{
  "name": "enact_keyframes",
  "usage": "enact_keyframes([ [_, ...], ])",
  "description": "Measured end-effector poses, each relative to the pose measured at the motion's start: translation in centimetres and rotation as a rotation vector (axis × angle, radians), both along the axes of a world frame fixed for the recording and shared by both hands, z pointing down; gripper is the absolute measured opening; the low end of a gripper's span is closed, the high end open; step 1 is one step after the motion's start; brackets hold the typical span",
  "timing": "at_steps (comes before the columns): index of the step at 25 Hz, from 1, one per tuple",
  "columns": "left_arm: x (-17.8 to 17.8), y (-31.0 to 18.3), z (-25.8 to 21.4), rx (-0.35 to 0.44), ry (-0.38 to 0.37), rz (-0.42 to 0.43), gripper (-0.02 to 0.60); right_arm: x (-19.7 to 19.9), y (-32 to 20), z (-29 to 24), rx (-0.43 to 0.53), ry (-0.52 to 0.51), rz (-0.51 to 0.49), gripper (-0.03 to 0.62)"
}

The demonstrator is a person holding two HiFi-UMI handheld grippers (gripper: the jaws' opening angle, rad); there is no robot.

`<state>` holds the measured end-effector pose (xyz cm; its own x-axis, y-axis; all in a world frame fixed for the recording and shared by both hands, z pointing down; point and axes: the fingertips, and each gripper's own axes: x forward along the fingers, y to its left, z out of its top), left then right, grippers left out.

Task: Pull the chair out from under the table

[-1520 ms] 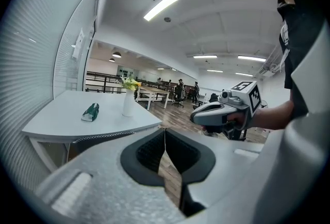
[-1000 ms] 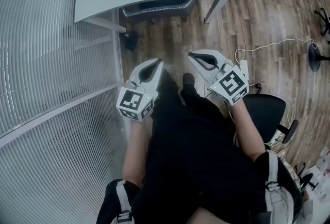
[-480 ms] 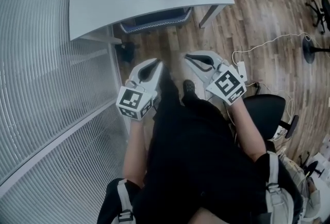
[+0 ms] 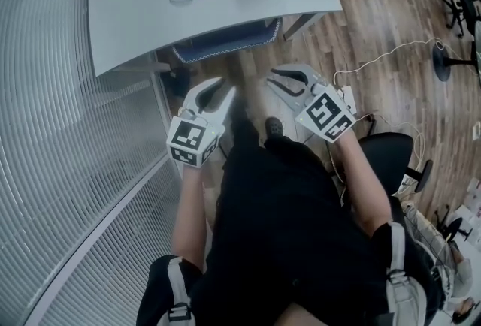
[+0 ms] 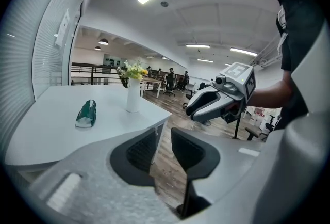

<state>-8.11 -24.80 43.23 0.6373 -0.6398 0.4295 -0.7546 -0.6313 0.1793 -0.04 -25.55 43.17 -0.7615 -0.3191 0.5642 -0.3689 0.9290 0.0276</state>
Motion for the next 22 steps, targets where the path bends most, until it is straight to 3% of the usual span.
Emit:
enact_keyframes([
  [17,-5.3,-5.3,7.1,-0.072,-0.138,0.108,0.153,-3.4,-5.9,6.5,-0.013,0.21,-0.026,0.103],
  [22,-6.1,-6.4,9.1,-0.08,-0.243,0.172,0.157,-3.6,-7.1,8.8,-0.014,0.293,-0.067,0.11],
])
